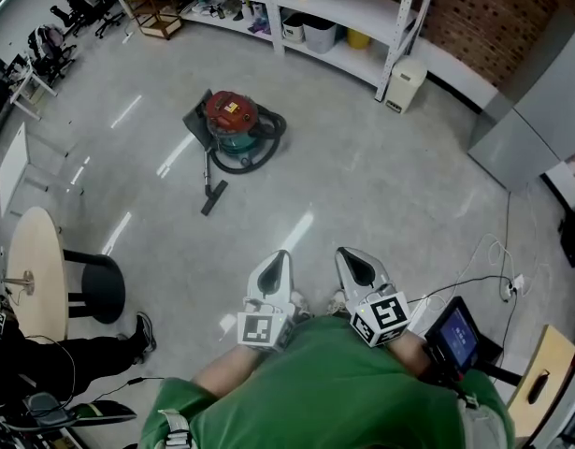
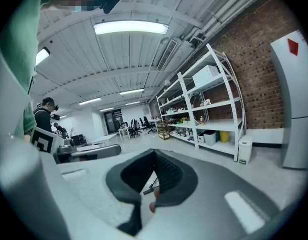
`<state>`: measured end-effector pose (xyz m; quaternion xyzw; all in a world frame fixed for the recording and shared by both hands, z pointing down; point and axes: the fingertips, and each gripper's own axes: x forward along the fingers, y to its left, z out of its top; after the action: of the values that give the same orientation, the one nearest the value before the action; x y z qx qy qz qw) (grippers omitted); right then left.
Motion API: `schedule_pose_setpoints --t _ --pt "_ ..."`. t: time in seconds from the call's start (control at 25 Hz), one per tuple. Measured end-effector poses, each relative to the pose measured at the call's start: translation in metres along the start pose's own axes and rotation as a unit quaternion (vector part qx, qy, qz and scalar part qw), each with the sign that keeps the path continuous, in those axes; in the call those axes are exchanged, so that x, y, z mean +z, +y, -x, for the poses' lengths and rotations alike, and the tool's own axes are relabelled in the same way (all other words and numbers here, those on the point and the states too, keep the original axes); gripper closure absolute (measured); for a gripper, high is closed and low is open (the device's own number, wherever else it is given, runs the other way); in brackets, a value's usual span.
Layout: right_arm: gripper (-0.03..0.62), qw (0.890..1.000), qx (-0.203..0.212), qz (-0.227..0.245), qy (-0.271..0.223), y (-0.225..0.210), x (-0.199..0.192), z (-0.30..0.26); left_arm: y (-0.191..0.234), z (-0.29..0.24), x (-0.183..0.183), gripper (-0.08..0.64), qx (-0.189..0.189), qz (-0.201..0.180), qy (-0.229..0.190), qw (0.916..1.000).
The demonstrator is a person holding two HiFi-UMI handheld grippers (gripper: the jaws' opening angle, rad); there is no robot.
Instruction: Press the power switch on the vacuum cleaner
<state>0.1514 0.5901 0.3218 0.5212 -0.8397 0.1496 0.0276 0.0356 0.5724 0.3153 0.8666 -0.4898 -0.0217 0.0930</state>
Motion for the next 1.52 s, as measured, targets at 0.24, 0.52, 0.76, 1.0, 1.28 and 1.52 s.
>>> schedule_pose_setpoints --t 0.24,0.52,0.76,1.0,1.28,1.52 --pt "0.592 1.0 0.005 0.0 0.002 0.012 -0.004 -0.007 0.01 0.005 -0.002 0.552 0.003 0.001 0.002 1.0" --pt "0.592 1.0 0.013 0.008 0.001 0.03 -0.004 -0.025 0.033 0.009 0.001 0.552 0.007 0.003 -0.002 1.0" --pt "0.592 1.0 0.009 0.01 0.002 0.046 -0.002 -0.044 0.056 0.012 0.005 0.552 0.004 0.007 -0.001 1.0" --pt "0.592 1.0 -0.016 0.013 -0.008 0.044 0.005 -0.059 0.07 0.003 0.014 0.552 -0.016 0.006 -0.009 0.9998" --pt "0.592 0.998 -0.051 0.011 -0.019 0.015 0.013 -0.056 0.058 -0.026 0.015 0.552 -0.046 0.004 -0.006 0.9989" --pt "0.592 0.997 -0.069 0.008 -0.028 -0.007 0.012 -0.052 0.046 -0.044 0.007 0.552 -0.062 0.002 -0.009 0.998"
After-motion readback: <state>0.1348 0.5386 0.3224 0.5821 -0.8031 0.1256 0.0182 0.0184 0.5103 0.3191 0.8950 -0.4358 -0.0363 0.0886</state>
